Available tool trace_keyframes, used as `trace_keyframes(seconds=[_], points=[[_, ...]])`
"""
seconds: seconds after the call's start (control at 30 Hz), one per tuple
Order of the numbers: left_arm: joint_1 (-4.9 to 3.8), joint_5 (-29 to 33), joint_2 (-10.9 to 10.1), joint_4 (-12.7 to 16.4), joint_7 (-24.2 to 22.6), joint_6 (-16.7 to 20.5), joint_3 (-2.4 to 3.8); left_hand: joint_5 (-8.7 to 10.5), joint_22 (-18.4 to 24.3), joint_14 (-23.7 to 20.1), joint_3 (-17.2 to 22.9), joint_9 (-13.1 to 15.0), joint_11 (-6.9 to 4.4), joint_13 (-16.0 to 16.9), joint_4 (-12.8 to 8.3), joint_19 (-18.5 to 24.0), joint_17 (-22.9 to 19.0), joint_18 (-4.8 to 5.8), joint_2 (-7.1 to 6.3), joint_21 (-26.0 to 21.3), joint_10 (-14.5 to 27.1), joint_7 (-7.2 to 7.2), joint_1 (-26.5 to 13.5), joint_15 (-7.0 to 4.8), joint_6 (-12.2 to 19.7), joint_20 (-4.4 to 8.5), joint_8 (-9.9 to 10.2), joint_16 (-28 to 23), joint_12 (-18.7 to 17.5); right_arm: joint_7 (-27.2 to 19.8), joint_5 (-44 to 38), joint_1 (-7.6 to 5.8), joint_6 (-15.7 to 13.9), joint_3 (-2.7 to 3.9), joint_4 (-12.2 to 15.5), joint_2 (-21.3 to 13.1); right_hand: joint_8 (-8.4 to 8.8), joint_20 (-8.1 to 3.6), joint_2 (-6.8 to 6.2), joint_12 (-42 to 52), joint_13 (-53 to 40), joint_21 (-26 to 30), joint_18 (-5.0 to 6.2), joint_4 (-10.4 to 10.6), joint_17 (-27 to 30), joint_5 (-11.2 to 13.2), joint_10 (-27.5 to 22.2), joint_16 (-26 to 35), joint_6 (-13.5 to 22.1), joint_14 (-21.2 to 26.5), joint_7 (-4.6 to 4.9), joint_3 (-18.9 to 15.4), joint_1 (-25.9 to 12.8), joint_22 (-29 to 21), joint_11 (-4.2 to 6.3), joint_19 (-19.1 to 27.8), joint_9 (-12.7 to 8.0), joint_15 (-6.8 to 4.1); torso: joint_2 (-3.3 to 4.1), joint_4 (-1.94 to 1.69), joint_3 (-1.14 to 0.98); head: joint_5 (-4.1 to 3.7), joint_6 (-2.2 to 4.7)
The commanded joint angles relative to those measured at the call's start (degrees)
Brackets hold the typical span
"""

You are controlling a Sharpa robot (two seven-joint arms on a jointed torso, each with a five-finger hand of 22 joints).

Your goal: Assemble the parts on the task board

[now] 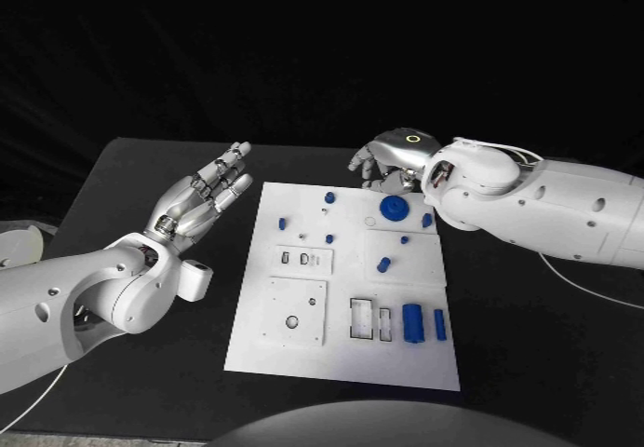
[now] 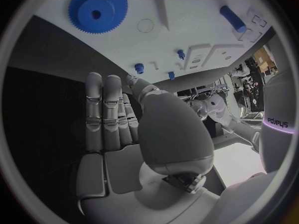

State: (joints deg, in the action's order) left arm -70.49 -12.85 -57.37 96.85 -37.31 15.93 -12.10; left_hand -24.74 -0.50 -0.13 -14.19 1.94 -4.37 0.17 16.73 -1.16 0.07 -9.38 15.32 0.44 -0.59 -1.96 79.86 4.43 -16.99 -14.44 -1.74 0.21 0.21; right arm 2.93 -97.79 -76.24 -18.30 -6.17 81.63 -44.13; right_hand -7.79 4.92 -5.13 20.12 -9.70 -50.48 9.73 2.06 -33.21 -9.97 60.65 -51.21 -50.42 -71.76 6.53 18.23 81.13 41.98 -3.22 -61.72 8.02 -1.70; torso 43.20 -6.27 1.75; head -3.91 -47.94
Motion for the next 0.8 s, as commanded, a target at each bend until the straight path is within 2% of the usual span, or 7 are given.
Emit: trace_keyframes(seconds=[0.03, 0.07, 0.1, 0.13, 0.2, 0.37, 0.8], points=[[-0.01, 0.2, 0.0, 0.2, -0.2, -1.0, 0.02, -0.4, -0.1, 0.1, 0.3, 0.0, 0.46, 0.0, -0.1, 0.1, -0.1, -1.0, -0.01, 0.4, -0.1, 0.52, 0.5, 0.57, 0.1, -0.5, -0.2, -0.2, 0.0, 0.7, 1.2, -0.34, -2.1, -0.05, 3.1, -2.9, -0.98, -1.01, -1.07, 21.8, -19.2, -2.2, -0.05, 0.8, -6.9, 1.2, 8.1, -5.3, -2.5, -2.4, -0.46, -2.8, -2.2, 3.0, 2.05, -1.7, 0.7, -1.47, 0.16, 0.4, 0.08, 0.13, 0.09], [0.01, 0.2, 0.1, 0.1, -0.2, -1.1, 0.02, -0.41, -0.1, 0.1, 0.3, 0.0, 0.47, 0.0, -0.1, 0.0, -0.1, -1.01, 0.0, 0.4, -0.2, 0.54, 0.6, 0.66, 0.1, -0.53, -0.2, -0.2, 0.0, 1.0, 1.8, -0.4, -1.7, -0.06, 3.9, -4.0, -0.76, -1.54, -1.03, 45.3, -45.2, -6.2, -1.41, 1.4, -17.5, 1.3, 11.4, -13.3, -2.8, -6.0, -0.22, -3.8, -3.0, 7.8, 2.64, -4.7, 0.9, -2.54, 0.2, 0.45, 0.08, 0.2, 0.14], [0.05, 0.2, 0.1, 0.1, -0.2, -1.1, 0.01, -0.41, -0.1, 0.1, 0.3, 0.0, 0.49, 0.0, -0.1, 0.0, -0.1, -1.01, 0.01, 0.5, -0.2, 0.55, 0.6, 0.74, 0.1, -0.55, -0.2, -0.2, 0.0, 1.5, 2.4, -0.4, -0.9, -0.07, 4.5, -4.9, 0.0, -2.11, -0.71, 58.9, -61.2, -11.7, -2.8, 2.3, -30.0, 2.4, 17.7, -22.3, -1.8, -10.2, -1.41, -4.5, -4.1, 14.2, 2.72, -8.6, 1.0, -2.31, 0.27, 0.53, 0.06, 0.26, 0.2], [0.11, 0.2, 0.2, 0.0, -0.2, -1.2, 0.01, -0.43, -0.1, 0.1, 0.3, 0.0, 0.51, 0.0, -0.1, -0.1, -0.1, -1.02, 0.02, 0.5, -0.2, 0.57, 0.6, 0.81, 0.1, -0.57, -0.2, -0.2, 0.0, 2.0, 3.1, -0.33, -0.1, -0.09, 4.9, -5.7, 0.46, -1.58, 0.81, 64.8, -70.4, -15.8, -3.6, 4.2, -38.7, 2.6, 21.6, -28.1, -1.2, -12.5, -2.15, -4.6, -5.6, 19.0, 3.24, -11.2, 1.2, -2.01, 0.31, 0.61, 0.04, 0.28, 0.24], [0.23, 0.2, 0.4, -0.1, -0.2, -1.4, 0.01, -0.45, -0.1, 0.2, 0.3, 0.0, 0.54, 0.0, -0.1, -0.1, -0.1, -1.03, 0.02, 0.5, -0.2, 0.6, 0.7, 0.91, 0.2, -0.61, -0.2, -0.2, 0.0, 3.1, 4.1, -0.02, 1.5, -0.12, 5.5, -7.1, 1.21, -1.88, -0.12, 69.2, -78.7, -19.7, -4.12, 5.6, -45.7, 3.0, 28.1, -32.4, -0.1, -14.6, -1.45, -6.1, -7.9, 23.8, 3.19, -13.6, 1.2, -1.54, 0.37, 0.83, -0.01, 0.4, 0.26], [0.35, 0.2, 0.8, -0.6, -0.2, -1.8, 0.01, -0.46, -0.2, 0.2, 0.3, 0.0, 0.59, 0.0, -0.1, -0.2, 0.0, -1.04, 0.04, 0.6, -0.1, 0.63, 0.7, 1.07, 0.3, -0.68, -0.2, -0.2, 0.0, 5.1, 5.1, 1.09, 3.1, -0.21, 5.9, -9.3, 2.82, -1.85, 0.04, 69.9, -80.3, -23.5, -4.88, 7.6, -49.5, 2.6, 29.4, -34.6, 2.2, -15.8, -1.19, -7.6, -10.4, 28.3, 3.13, -15.9, 0.6, -1.65, 0.28, 0.85, -0.07, 0.35, 0.31], [0.53, 0.2, 1.2, -1.0, -0.1, -2.3, 0.01, -0.49, -0.2, 0.4, 0.3, 0.0, 0.64, 0.0, -0.1, -0.2, 0.0, -1.04, 0.05, 0.6, -0.1, 0.67, 0.8, 1.3, 0.4, -0.78, -0.2, -0.1, 0.0, 5.9, 5.0, 2.59, 3.2, -0.26, 5.0, -9.9, 3.27, -2.03, 0.23, 69.9, -80.3, -25.4, -5.25, 7.6, -50.7, 1.6, 29.4, -35.3, 2.6, -16.4, -1.26, -7.9, -9.9, 30.7, 3.25, -17.3, 0.3, -1.83, 0.15, 0.62, -0.14, 0.12, 0.59]])
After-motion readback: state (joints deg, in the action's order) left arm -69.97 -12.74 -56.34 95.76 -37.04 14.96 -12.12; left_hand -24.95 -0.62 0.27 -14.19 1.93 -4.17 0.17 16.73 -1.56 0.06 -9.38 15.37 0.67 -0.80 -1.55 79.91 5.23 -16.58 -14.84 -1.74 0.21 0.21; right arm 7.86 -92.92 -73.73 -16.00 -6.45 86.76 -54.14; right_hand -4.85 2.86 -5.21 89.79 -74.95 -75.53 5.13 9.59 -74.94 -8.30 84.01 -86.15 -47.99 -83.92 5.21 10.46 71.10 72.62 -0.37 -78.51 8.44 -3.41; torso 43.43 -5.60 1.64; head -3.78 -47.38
